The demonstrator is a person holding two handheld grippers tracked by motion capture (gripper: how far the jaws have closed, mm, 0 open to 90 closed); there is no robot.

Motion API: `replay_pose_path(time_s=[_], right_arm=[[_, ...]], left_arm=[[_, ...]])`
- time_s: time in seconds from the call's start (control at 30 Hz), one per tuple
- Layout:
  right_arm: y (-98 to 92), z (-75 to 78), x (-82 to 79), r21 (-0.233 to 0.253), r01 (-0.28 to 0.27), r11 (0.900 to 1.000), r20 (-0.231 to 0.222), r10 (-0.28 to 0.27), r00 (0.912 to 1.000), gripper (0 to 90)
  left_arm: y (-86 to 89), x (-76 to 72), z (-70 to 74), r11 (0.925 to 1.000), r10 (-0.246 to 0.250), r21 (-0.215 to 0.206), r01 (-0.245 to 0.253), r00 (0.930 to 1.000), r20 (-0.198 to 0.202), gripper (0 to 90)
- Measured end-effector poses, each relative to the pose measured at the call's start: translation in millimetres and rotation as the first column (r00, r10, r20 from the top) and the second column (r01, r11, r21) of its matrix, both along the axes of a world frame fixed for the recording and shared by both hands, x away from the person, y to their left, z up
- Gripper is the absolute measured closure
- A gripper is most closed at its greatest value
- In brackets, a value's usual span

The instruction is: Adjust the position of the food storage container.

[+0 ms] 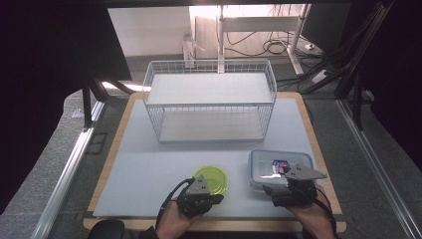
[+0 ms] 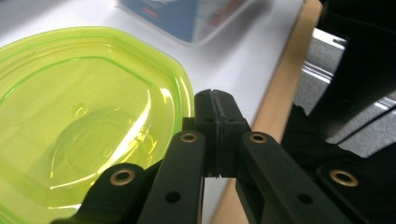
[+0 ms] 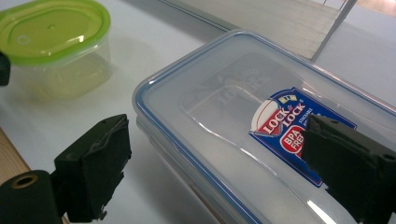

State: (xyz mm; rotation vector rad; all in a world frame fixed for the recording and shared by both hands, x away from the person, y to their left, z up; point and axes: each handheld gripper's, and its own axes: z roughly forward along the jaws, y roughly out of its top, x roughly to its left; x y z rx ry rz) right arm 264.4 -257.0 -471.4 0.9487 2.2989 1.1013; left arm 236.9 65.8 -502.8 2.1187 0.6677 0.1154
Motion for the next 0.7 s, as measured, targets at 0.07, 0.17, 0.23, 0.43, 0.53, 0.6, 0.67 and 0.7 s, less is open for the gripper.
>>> replay_pose_path(time_s=[0.07,0.17,0.23,0.43,0.53,0.6,0.67,0.7], right_arm=[[-0.1,-0.2,0.1,-0.002,0.000,1.000,0.000,0.000,1.0000,8.2],[-0.2,-0.4,0.3,-0.005,0.001,1.000,-0.003,-0.001,1.0000,8.3],[-0.1,-0.8,0.4,-0.005,-0.001,1.000,-0.003,0.001,1.0000,8.5],[0.2,-1.5,0.5,-0.007,0.001,1.000,-0.008,-0.001,1.0000,8.6],[0.0,-1.9,0.9,-0.007,0.005,1.000,-0.009,-0.005,1.0000,8.6],[-0.5,-1.9,1.3,-0.001,0.009,1.000,-0.010,-0.009,0.9999,8.6],[-0.7,-1.7,1.1,0.000,0.012,1.000,-0.008,-0.012,0.9999,8.6],[-0.7,-1.7,1.1,0.000,0.012,1.000,-0.008,-0.012,0.9999,8.6]], left_arm=[[1.7,2.2,0.0,1.0000,0.006,0.002,-0.006,1.0000,0.001,89.9],[6.4,7.9,0.1,0.9995,0.029,0.010,-0.029,0.9995,0.009,89.9],[9.8,11.5,0.3,0.9987,0.048,0.017,-0.048,0.9988,0.012,89.9],[19.4,19.8,1.6,0.9964,0.085,0.009,-0.085,0.9964,0.003,89.9],[16.9,21.3,6.9,0.9972,0.074,0.007,-0.074,0.9972,0.012,89.9],[12.8,25.0,13.6,0.9977,0.066,0.009,-0.067,0.9975,0.025,89.9],[5.8,31.5,20.6,0.9975,0.065,0.024,-0.066,0.9967,0.049,89.9],[2.0,35.8,23.5,0.9973,0.063,0.032,-0.065,0.9964,0.055,89.9]])
